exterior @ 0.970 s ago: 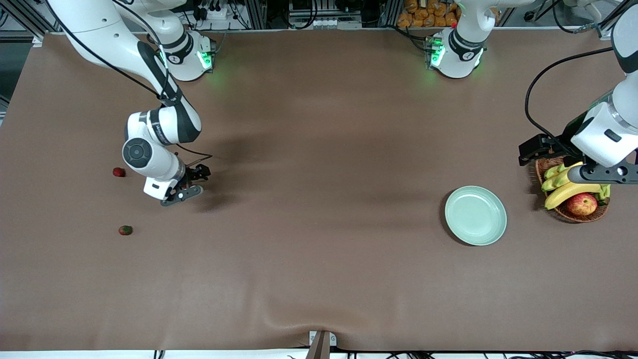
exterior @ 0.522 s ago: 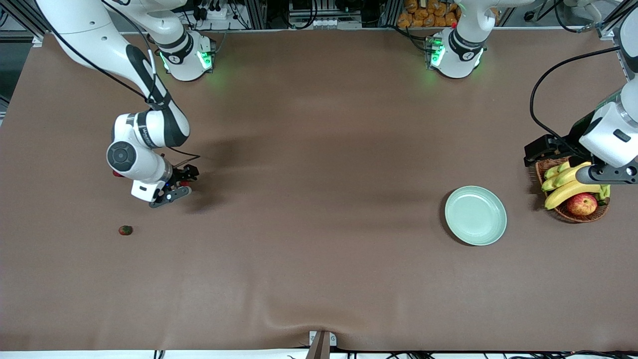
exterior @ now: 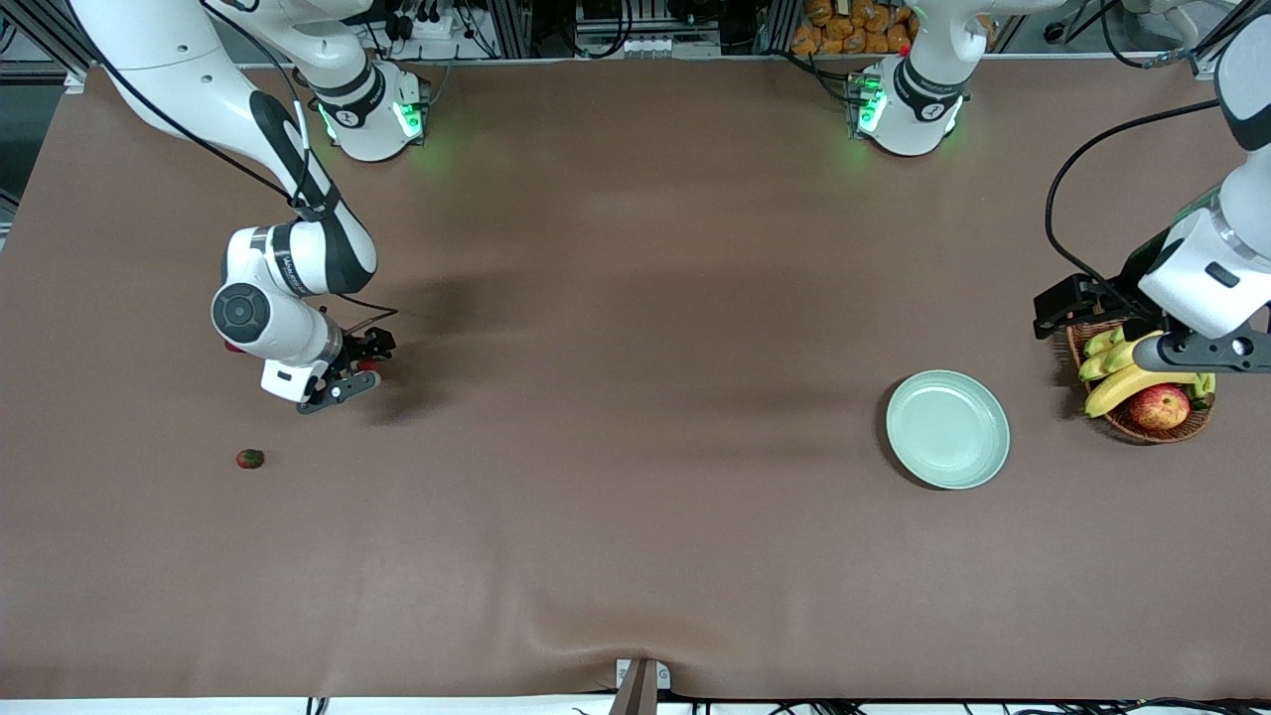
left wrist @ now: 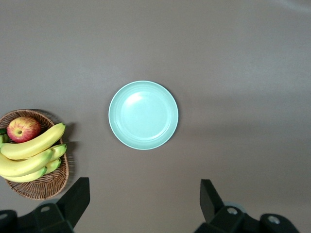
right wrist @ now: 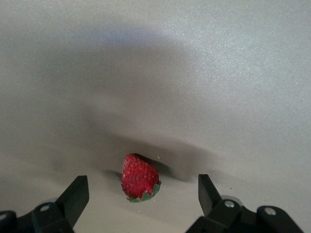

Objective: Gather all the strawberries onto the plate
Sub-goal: 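Grasp the strawberry with the right gripper while the left gripper nears the plate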

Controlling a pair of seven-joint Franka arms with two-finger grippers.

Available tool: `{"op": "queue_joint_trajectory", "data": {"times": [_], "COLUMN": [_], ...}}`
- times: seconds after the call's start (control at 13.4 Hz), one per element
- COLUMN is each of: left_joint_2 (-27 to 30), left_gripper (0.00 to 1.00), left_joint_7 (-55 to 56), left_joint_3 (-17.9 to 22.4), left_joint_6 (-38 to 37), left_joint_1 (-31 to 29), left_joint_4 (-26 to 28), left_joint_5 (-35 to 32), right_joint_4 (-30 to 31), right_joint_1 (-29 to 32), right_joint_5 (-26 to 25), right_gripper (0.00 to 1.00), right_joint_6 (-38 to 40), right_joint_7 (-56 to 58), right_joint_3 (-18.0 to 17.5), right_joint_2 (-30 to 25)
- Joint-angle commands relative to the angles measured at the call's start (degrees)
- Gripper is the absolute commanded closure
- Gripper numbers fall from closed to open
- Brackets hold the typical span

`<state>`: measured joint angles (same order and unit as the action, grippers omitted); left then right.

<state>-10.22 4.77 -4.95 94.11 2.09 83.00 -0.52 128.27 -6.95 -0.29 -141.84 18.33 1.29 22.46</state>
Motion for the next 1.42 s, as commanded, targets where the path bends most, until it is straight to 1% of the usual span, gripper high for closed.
{"op": "queue_joint_trajectory", "data": {"times": [0.0, 0.07, 0.15, 0.22, 0.3, 0.45, 0.52, 0.82, 0.97, 1.04, 1.19, 1.34], "left_joint_2": [-1.99, -2.60, -3.39, -4.01, -4.80, -6.03, -6.82, -8.67, -9.29, -9.98, -11.22, -12.36], "left_gripper": [0.00, 0.00, 0.00, 0.00, 0.00, 0.00, 0.00, 0.00, 0.00, 0.00, 0.00, 0.00], "left_joint_7": [-0.03, 0.15, 0.15, 0.24, 0.24, 0.76, 2.07, 3.22, 4.18, 7.41, 14.45, 14.83], "left_joint_3": [-0.32, -0.41, -0.41, -0.50, -0.76, -0.76, -0.76, -0.76, -0.76, -0.76, -0.76, -0.76], "left_joint_6": [2.91, 4.06, 5.11, 5.99, 6.70, 9.15, 10.21, 14.25, 15.66, 17.32, 19.09, 20.23], "left_joint_1": [0.72, 0.99, 0.99, 1.16, 1.69, 3.35, 4.14, 6.08, 7.57, 8.28, 11.52, 11.89], "left_joint_4": [-0.03, 0.06, 0.06, 0.15, 0.24, 0.15, 0.15, 0.41, 0.41, 0.41, 0.41, 0.41], "left_joint_5": [0.51, 1.65, 2.79, 3.06, 3.07, 2.89, 2.63, 2.45, 2.71, 2.71, 2.28, 2.27], "right_joint_4": [0.31, 0.22, 0.22, 0.13, 0.13, 0.05, 0.05, -0.13, -0.22, -0.57, -2.76, -4.43], "right_joint_1": [0.53, 0.45, 0.53, 0.62, 0.71, 0.71, 0.71, 0.62, 0.45, 0.45, 0.01, -1.22], "right_joint_5": [-0.32, -0.32, -0.24, -0.06, 0.03, 0.38, 0.38, 0.38, 0.38, 0.38, 0.38, 0.38], "right_gripper": [0.00, 0.08, 0.28, 0.42, 0.53, 0.87, 1.00, 1.00, 1.00, 1.00, 1.00, 1.00], "right_joint_6": [-2.30, -2.39, -2.39, -2.48, -2.48, -2.48, -2.48, -1.87, -1.51, 0.49, 5.93, 10.51], "right_joint_7": [2.94, 2.94, 2.85, 2.76, 2.76, 2.67, 2.67, 2.94, 3.98, 4.77, 4.87, 4.87], "right_joint_3": [-0.33, -0.33, -0.33, -0.33, -0.33, -0.33, -0.33, -0.41, -0.41, -0.41, -0.59, -0.85], "right_joint_2": [0.48, 0.57, 0.66, 0.74, 0.83, 0.92, 0.92, 0.40, -1.35, -2.23, -3.99, -6.27]}}
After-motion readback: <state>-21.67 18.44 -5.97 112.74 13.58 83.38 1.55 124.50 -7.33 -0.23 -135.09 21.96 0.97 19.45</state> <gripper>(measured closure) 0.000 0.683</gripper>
